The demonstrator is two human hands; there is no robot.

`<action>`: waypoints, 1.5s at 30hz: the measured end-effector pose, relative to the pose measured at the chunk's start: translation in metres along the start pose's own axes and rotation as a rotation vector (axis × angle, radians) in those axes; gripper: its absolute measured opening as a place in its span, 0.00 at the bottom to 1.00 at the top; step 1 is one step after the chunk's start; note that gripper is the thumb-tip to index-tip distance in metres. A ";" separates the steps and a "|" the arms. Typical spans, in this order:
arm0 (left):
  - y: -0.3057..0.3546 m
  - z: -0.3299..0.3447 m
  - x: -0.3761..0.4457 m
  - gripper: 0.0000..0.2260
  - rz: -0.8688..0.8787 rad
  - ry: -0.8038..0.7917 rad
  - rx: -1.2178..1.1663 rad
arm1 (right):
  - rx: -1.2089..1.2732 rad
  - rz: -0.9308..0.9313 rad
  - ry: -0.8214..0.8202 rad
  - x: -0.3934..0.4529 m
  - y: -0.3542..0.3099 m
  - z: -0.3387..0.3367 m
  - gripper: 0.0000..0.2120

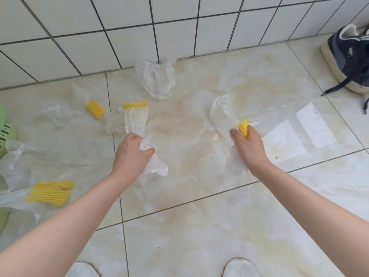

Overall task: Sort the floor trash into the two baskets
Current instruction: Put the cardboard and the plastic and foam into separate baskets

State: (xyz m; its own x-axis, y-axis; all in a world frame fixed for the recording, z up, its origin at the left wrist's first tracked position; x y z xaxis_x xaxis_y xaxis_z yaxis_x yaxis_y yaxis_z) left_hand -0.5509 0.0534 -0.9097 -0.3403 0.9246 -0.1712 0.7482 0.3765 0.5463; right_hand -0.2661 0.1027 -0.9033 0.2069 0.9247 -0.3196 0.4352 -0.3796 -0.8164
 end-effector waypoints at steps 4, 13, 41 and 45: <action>-0.009 -0.012 0.011 0.10 -0.029 0.029 -0.006 | 0.170 0.156 0.075 0.023 -0.008 0.008 0.19; -0.012 -0.045 0.065 0.20 -0.199 0.171 -0.332 | 0.170 0.027 0.138 0.087 -0.059 0.020 0.22; -0.060 0.011 0.054 0.15 0.056 -0.181 0.340 | -0.837 -0.130 -0.100 0.072 0.010 0.067 0.10; -0.070 -0.007 0.037 0.16 0.041 -0.183 0.299 | -0.959 -0.395 -0.142 0.041 -0.002 0.080 0.11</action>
State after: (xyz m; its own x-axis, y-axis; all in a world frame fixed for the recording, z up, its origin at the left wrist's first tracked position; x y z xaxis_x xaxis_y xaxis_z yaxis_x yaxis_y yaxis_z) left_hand -0.6202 0.0609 -0.9488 -0.2190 0.9242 -0.3130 0.9021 0.3140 0.2960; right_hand -0.3287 0.1433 -0.9534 -0.1792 0.9594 -0.2178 0.9748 0.1432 -0.1711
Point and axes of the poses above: each hand's wrist, its own x-axis towards the middle knuckle, its own z-axis out of the palm, y = z × x, the point moved 1 cm from there along x, towards the middle knuckle, and after that the axes turned 1 degree about x, right-handed, at the moved point
